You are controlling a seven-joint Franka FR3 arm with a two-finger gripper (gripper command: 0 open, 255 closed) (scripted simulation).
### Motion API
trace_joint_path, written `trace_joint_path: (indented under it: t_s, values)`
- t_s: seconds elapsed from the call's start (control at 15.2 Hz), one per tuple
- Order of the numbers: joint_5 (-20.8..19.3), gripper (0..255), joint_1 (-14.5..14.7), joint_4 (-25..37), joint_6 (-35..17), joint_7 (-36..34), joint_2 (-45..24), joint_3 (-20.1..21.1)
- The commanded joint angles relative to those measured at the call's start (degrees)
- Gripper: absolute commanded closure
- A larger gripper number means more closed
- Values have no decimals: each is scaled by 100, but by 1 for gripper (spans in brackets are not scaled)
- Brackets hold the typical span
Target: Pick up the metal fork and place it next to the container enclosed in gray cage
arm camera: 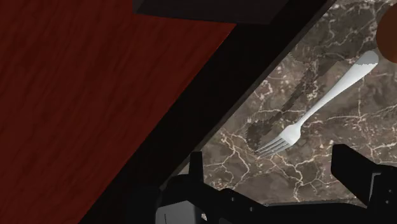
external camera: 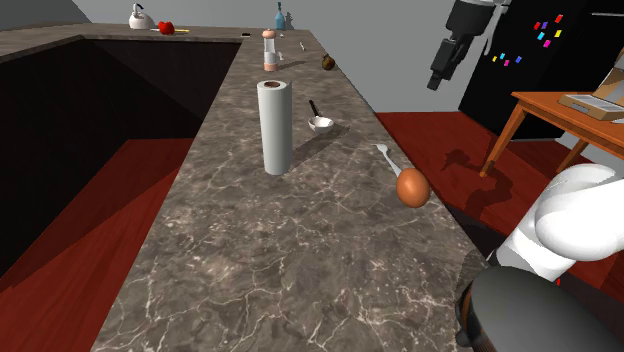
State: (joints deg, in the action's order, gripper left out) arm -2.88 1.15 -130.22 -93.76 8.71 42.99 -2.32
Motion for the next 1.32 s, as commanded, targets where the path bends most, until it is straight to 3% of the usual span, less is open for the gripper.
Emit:
trace_joint_path:
  t_s: [0.0,0.86,1.25]
  values:
    - [0,0,0,0,0,0,0,0]
    - [1435,0,-501,-776,-758,-4148,-1208,1421]
    - [1543,0,-480,-1149,-1188,-4264,-1292,1521]
